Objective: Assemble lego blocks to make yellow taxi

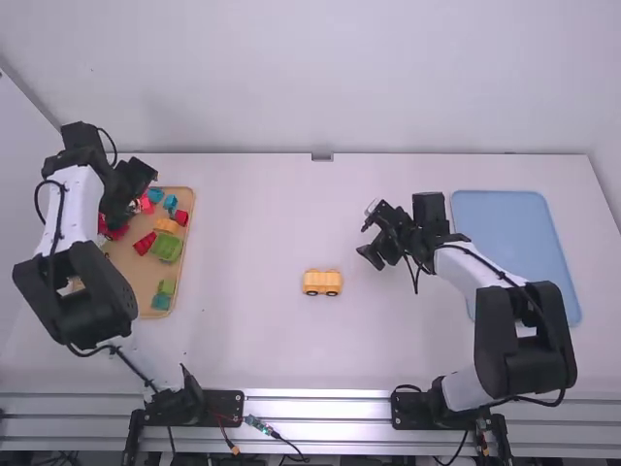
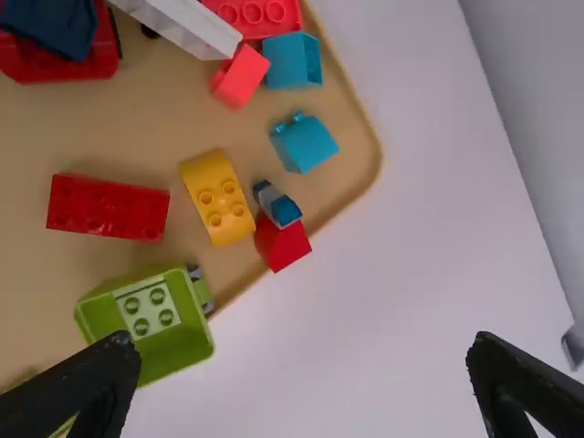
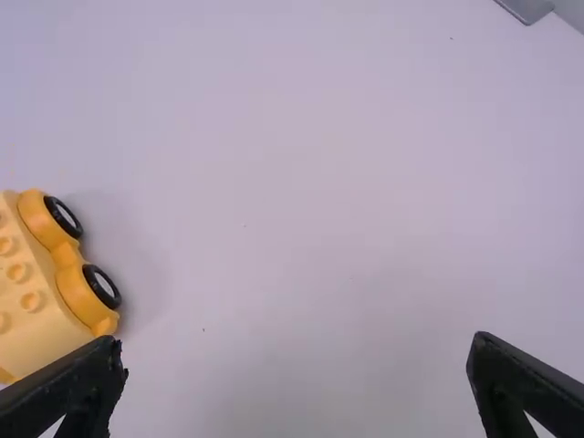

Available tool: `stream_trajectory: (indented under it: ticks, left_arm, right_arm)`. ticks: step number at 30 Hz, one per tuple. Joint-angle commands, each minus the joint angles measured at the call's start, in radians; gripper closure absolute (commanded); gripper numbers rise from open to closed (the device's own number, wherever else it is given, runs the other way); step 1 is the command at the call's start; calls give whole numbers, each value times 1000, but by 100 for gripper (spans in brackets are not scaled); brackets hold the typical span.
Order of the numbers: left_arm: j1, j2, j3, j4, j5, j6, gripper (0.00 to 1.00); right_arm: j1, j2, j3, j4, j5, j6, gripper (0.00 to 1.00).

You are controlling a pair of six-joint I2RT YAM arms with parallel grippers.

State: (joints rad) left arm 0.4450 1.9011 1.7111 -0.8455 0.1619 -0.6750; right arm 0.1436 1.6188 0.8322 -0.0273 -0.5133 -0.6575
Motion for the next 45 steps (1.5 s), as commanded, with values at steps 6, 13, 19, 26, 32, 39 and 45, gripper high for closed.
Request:
stream_trajectory:
  ticks: [6, 13, 19, 26, 32, 39, 45]
  left_arm:
    - [-5, 172, 104, -32, -22, -95, 2]
    - [-13, 308, 128, -2, 5, -120, 7]
    - [-15, 336, 127, 5, -4, -142, 17]
    - [-21, 336, 118, 8, -27, -156, 20]
    - [-19, 336, 82, 31, -85, -208, 30]
    - [-26, 336, 51, 50, -85, -206, 30]
    - [-26, 336, 23, 71, -85, -208, 32]
  right_arm:
    - [-1, -33, 26, -9, -2, 7, 1]
    - [-1, -33, 26, -10, -1, 9, 1]
    - [-1, -33, 26, -9, -2, 33, 1]
    - [-1, -33, 26, -9, -2, 33, 1]
    - [-1, -33, 26, -12, -1, 33, 1]
    - [-1, -33, 26, -12, -1, 33, 1]
    - [-1, -33, 26, -13, 12, 33, 1]
